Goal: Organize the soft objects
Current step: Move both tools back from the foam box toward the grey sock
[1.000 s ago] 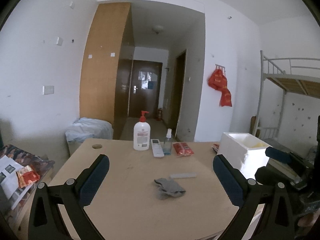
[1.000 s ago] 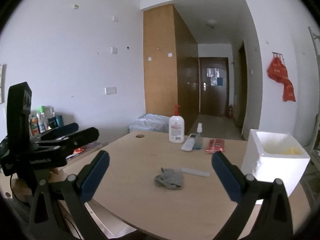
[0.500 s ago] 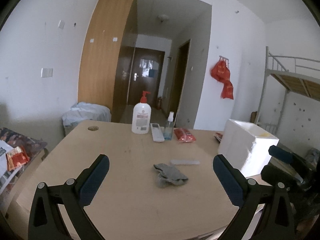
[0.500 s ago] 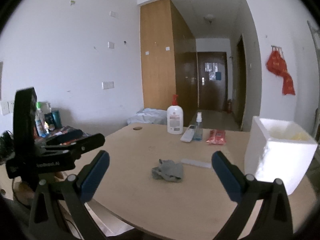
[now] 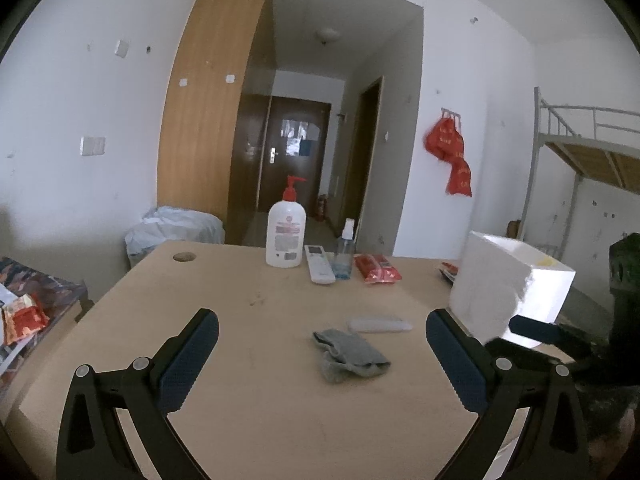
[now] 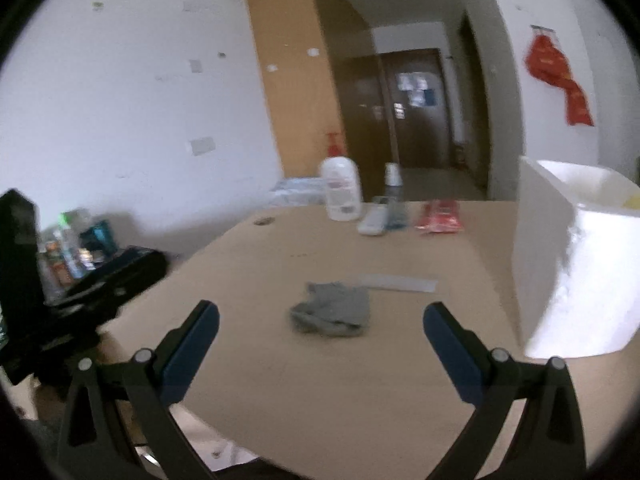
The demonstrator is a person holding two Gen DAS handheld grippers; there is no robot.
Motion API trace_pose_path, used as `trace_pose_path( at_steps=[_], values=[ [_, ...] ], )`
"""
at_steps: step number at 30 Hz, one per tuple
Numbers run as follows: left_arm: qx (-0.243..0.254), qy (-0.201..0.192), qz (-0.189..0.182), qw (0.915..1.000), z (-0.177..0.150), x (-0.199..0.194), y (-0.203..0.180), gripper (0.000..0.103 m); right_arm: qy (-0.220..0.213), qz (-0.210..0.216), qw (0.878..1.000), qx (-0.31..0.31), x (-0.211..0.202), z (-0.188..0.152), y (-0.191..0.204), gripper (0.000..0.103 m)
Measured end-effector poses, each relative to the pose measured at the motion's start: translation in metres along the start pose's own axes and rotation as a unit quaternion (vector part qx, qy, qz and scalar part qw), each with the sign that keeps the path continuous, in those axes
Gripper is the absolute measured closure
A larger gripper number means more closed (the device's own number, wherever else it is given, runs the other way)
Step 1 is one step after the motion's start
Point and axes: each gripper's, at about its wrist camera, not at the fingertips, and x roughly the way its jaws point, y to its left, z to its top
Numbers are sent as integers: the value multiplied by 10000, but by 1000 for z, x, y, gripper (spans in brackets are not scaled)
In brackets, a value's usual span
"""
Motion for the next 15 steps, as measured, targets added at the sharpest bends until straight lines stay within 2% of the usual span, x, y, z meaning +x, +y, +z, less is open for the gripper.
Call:
trace_pose_path(
  at_steps=[5, 13, 15],
  values=[
    [64, 169, -32, 9998, -4, 22, -3, 0, 366, -297, 9989, 82, 23, 0, -16, 0],
    [5, 557, 33, 9984, -11, 60, 4, 0, 680, -421, 9968, 2, 52, 3, -27, 0],
    [4, 620, 53, 9981, -12, 68, 6, 0, 717, -681, 9951, -88, 57, 6, -28, 0]
  ],
)
